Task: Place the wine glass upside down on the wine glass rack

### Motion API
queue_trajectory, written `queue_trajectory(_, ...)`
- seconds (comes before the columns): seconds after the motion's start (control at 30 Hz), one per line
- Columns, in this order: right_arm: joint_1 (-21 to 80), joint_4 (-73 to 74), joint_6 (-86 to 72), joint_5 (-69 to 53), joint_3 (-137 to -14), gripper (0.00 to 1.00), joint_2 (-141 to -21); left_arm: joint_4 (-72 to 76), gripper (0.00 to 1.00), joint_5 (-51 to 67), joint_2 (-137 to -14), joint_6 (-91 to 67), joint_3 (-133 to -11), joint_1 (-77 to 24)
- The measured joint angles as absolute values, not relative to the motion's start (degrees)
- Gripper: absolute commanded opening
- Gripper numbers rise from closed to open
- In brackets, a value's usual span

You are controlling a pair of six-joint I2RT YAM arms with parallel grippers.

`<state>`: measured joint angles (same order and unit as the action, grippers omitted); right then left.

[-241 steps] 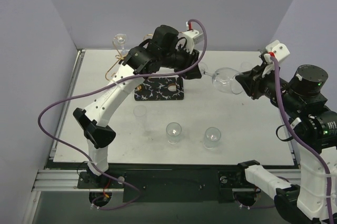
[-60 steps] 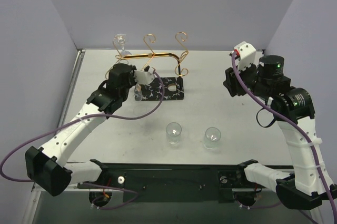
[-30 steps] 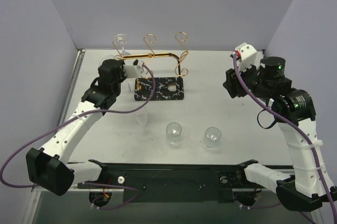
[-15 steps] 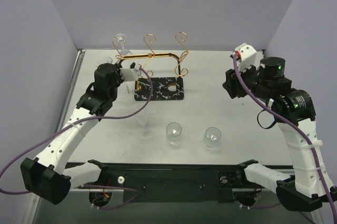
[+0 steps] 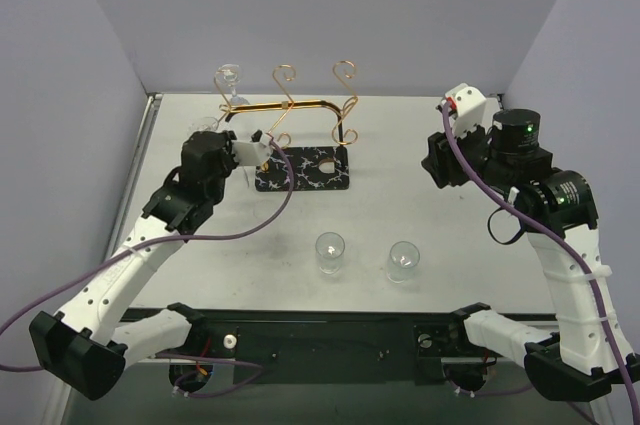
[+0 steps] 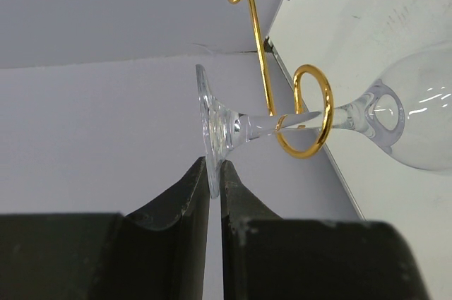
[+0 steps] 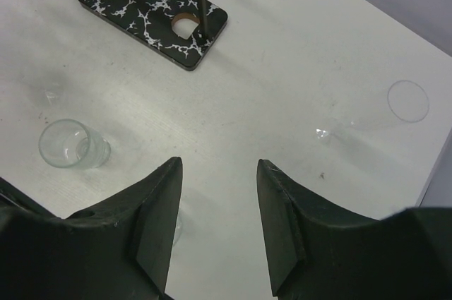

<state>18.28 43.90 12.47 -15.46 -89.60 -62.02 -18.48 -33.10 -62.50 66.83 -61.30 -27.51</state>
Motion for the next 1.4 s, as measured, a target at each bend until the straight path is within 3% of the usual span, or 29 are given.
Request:
queue_trajectory(0.97,17.6,43.0,12.3,-15.6,-87.6,0.42,-62.0,-20.0,0.00,-35.2,-65.8,64.9,-59.1,-31.8)
queue_trajectory(1.4,17.6,42.6,12.3,-15.5,-86.2,0.42,-62.0,-21.2,0.27,-37.5,-66.6,63.9,-59.3,-33.1)
